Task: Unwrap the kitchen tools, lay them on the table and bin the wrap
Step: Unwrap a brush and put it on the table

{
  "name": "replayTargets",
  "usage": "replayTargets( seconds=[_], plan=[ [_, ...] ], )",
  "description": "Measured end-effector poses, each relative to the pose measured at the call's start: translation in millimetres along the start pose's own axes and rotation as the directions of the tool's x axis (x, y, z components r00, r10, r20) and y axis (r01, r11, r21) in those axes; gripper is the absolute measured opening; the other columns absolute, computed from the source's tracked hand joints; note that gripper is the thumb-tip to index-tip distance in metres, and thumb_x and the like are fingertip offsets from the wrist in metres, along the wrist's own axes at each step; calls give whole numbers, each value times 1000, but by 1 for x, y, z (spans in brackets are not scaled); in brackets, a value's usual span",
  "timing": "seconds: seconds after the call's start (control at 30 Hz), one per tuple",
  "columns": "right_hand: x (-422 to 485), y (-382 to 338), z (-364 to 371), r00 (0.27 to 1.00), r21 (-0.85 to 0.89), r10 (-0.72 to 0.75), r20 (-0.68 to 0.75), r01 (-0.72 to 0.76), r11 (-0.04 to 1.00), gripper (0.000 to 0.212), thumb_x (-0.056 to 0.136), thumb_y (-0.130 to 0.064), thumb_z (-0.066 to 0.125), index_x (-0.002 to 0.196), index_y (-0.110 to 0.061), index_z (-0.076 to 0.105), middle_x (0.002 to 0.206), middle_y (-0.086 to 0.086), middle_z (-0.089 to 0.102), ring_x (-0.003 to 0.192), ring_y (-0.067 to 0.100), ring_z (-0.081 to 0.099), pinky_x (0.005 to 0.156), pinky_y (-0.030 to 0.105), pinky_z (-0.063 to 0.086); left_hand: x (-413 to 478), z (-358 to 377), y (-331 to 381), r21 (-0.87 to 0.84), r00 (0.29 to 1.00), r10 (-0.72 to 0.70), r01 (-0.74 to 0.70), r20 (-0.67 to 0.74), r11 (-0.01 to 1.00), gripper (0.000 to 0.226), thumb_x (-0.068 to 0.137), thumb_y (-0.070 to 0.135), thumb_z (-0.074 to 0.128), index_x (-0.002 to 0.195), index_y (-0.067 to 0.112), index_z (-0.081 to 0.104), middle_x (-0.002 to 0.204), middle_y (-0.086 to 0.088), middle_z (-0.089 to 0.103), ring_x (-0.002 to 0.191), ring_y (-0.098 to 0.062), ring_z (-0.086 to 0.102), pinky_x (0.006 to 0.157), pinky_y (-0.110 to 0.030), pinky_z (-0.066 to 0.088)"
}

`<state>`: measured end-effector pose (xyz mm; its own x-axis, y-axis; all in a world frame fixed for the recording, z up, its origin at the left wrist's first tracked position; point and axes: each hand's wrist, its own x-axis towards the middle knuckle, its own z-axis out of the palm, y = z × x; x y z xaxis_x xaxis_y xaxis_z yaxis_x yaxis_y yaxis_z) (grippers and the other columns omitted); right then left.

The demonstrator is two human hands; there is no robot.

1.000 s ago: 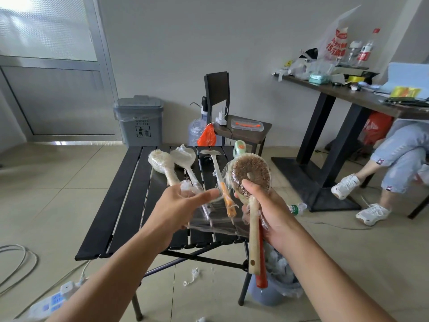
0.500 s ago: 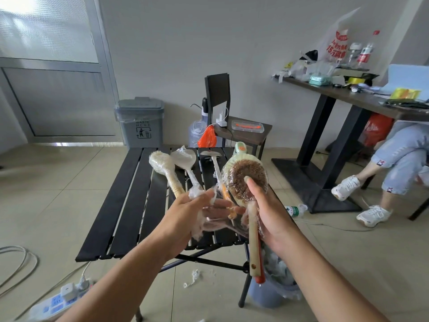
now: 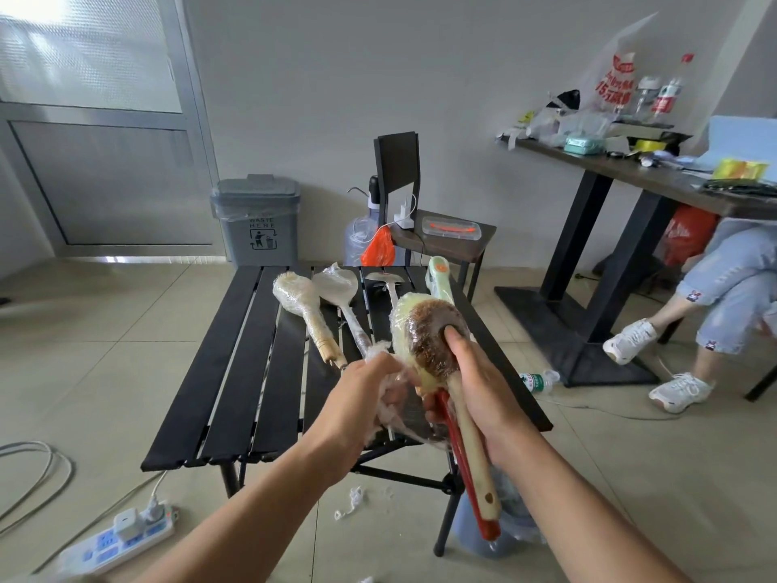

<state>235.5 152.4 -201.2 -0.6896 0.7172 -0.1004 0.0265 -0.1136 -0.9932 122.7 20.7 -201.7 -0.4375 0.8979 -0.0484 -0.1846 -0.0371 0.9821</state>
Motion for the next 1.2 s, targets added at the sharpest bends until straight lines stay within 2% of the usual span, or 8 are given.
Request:
replayTargets(
  seconds=[0.17, 0.33, 0.53, 0.67, 0.77, 0.9, 1.03, 1.2],
  plan=[
    [2, 0, -3, 999, -61, -52, -2, 52, 997, 50, 101, -70, 49, 124, -27, 61, 89, 6, 80, 75, 27, 80, 61, 34, 64, -1, 0, -2, 99, 995, 102, -102, 5, 990, 46, 94, 53, 71, 103, 8, 75, 109, -18, 80, 102, -38, 78, 100, -52, 56],
    [5, 4, -4, 996, -115, -74, -54, 68, 991, 69, 81, -89, 49, 123, -34, 53, 114, 6, 76, 103, 23, 76, 94, 52, 62, -1, 0, -6, 45, 995, 96, -95, -7, 994, 32, 99, 48, 67, 106, 19, 78, 112, -17, 80, 105, -40, 77, 105, -65, 51],
    [8, 3, -6, 989, -76, -76, -124, 67, 995, 63, 88, -86, 52, 120, -32, 59, 109, 8, 78, 97, 27, 78, 86, 50, 65, 2, 4, -5, -83, 980, 114, -129, -165, 988, 38, 109, 33, 58, 103, -3, 69, 108, -25, 76, 107, -44, 72, 109, -68, 48],
    [11, 8, -9, 984, -31, -103, -144, 99, 995, 37, 101, -67, 51, 120, -36, 58, 94, 2, 80, 74, 17, 80, 57, 32, 62, 4, 4, -5, -133, 979, 123, -146, -166, 980, 29, 110, 29, 56, 93, 7, 66, 95, -17, 68, 96, -34, 67, 111, -69, 46],
    [9, 8, -6, 985, 36, -118, -127, 124, 992, 26, 107, -54, 48, 122, -34, 57, 104, 10, 79, 80, 24, 80, 60, 36, 63, 4, 4, -5, -147, 977, 122, -148, -175, 978, 31, 110, 26, 55, 92, 8, 71, 92, -14, 70, 93, -30, 69, 111, -67, 47],
    [3, 5, -3, 993, 1, -120, 13, 120, 993, 59, 95, -80, 47, 134, -39, 64, 120, 0, 79, 106, 27, 79, 88, 49, 64, 4, 1, 0, -163, 979, 128, -154, -158, 975, 42, 110, 26, 54, 77, 19, 79, 85, -8, 74, 82, -20, 73, 98, -52, 54],
    [-4, 5, 4, 987, -250, -115, 111, 140, 958, 77, 70, -98, 61, 129, -50, 56, 104, -13, 80, 90, 15, 81, 80, 38, 68, 4, -6, 2, -189, 985, 123, -144, -119, 971, 38, 100, 38, 62, 86, 6, 78, 96, -17, 74, 93, -29, 72, 85, -39, 60],
    [-6, 6, 6, 987, -268, -134, 87, 153, 951, 78, 63, -93, 75, 127, -52, 57, 110, -17, 79, 96, 8, 79, 91, 40, 64, 3, -7, 0, -241, 991, 96, -115, -87, 964, 47, 106, 33, 58, 105, -13, 67, 107, -28, 73, 102, -33, 72, 108, -58, 52]
  ],
)
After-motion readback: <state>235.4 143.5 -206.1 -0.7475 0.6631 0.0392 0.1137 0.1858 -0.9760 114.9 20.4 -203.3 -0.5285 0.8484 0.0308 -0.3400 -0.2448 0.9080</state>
